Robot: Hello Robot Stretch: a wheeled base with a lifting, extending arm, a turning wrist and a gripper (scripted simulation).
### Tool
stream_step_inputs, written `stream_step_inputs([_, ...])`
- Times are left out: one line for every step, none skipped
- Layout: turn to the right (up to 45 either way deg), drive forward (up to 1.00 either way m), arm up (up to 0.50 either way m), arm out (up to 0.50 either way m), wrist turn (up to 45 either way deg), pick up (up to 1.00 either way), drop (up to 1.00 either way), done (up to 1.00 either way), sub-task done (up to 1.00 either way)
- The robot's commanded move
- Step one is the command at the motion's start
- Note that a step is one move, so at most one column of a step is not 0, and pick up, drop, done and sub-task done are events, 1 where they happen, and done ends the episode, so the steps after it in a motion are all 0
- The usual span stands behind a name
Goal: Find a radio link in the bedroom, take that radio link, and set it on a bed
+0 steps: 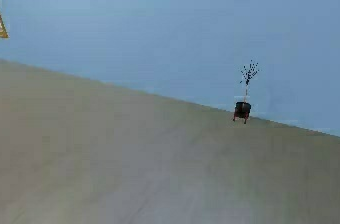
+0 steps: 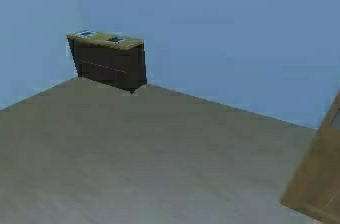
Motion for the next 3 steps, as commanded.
stream_step_inputs([45.0,0.0,0.0,0.0,0.0,0.0,0.0,0.0,0.0])
stream_step_inputs([45.0,0.0,0.0,0.0,0.0,0.0,0.0,0.0,0.0])
stream_step_inputs([45.0,0.0,0.0,0.0,0.0,0.0,0.0,0.0,0.0])
